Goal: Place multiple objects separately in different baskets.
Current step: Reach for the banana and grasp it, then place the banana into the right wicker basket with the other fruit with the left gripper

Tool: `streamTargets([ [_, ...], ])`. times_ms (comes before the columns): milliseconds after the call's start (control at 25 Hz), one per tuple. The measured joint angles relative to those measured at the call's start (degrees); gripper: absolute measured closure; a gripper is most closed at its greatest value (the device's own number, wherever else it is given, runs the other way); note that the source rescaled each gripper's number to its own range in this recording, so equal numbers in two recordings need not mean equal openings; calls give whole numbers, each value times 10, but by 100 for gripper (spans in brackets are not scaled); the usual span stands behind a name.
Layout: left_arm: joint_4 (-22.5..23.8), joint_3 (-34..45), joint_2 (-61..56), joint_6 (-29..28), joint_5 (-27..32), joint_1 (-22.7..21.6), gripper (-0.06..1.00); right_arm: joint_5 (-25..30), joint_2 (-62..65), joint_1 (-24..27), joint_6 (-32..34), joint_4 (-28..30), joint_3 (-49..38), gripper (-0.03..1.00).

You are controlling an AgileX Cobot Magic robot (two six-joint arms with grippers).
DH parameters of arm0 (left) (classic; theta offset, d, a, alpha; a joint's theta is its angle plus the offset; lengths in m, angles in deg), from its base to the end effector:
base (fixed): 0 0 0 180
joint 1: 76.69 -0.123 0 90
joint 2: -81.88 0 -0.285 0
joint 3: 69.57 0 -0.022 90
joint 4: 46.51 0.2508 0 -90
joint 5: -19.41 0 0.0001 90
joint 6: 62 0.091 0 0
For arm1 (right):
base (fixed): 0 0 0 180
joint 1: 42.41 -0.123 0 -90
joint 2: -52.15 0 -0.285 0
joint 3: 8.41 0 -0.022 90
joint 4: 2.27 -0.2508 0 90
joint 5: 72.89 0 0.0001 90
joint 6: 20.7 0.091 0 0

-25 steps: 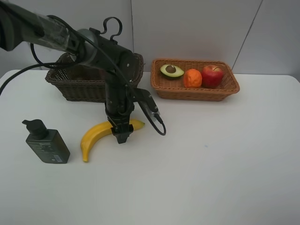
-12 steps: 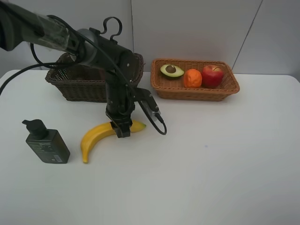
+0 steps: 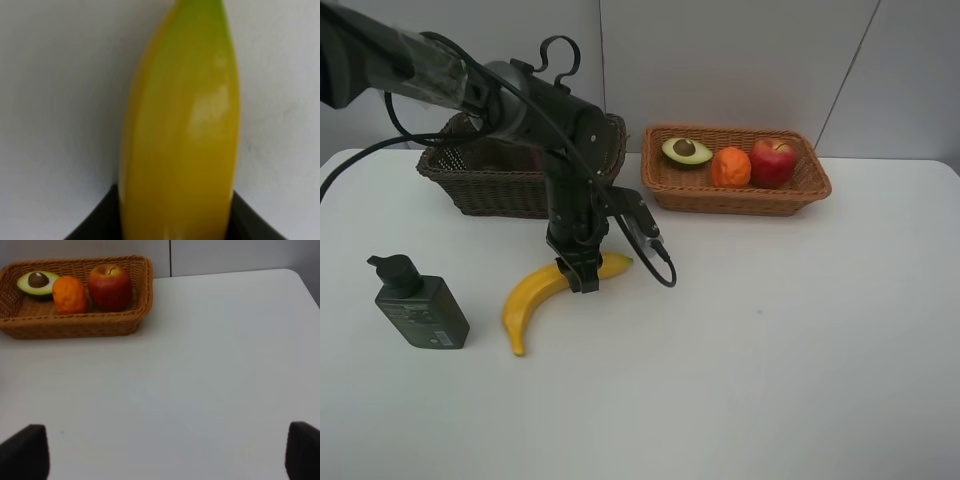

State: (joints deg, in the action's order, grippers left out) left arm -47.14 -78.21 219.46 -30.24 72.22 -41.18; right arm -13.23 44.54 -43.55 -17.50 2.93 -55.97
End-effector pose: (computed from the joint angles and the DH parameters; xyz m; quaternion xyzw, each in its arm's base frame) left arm 0.3385 -0.2425 0.0838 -0.5510 -0.8344 0.0038 0.0154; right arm -0.0067 -0.0073 0.2840 0.0169 0.8416 -0.0249 0.5393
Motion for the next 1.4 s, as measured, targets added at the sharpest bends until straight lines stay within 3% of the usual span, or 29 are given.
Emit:
streamTargets([
  [480, -5, 0, 0, 0, 3, 0, 47, 0, 0, 0, 0, 0, 0, -3],
  [600, -7, -6, 0, 0, 26, 0, 47, 0, 0, 0, 0, 0, 0, -3],
  [960, -39, -93, 0, -17, 152, 0, 47, 0, 0, 0, 0, 0, 0, -3],
  [1400, -107, -204, -1, -72, 164, 0, 47, 0, 0, 0, 0, 0, 0, -3],
])
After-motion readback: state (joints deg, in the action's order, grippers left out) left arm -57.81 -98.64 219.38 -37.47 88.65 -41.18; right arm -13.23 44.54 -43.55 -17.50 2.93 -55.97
